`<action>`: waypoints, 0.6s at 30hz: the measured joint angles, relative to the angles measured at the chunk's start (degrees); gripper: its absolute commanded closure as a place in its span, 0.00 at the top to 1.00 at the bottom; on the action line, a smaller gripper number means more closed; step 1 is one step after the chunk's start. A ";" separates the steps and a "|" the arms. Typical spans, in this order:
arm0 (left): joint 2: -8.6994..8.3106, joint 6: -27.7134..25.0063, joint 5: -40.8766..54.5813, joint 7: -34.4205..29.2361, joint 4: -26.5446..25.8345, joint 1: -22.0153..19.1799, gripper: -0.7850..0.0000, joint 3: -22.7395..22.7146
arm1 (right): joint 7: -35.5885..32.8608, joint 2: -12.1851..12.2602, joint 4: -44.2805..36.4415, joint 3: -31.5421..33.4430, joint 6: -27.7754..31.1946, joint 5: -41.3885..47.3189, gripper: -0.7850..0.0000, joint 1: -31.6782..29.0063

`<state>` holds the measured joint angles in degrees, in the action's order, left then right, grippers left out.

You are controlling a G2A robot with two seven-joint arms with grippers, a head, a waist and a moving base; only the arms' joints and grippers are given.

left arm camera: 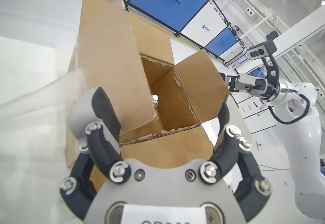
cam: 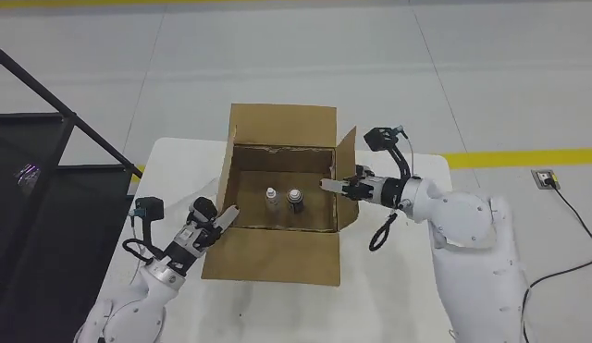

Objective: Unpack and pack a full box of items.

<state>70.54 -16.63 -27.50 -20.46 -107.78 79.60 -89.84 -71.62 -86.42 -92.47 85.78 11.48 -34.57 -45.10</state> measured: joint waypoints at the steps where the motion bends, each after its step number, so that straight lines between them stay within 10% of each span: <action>1: 0.01 0.20 0.85 -0.54 0.47 -0.41 1.00 0.31 | -0.47 0.02 0.81 -0.61 0.89 1.88 1.00 0.52; 18: 0.17 2.91 0.93 -0.49 8.26 -5.75 1.00 5.30 | 6.75 -0.38 22.74 -14.95 8.20 5.90 1.00 11.14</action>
<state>70.71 -13.72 -26.57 -20.95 -99.51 73.85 -84.54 -64.87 -86.80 -69.72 70.83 19.68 -28.67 -33.96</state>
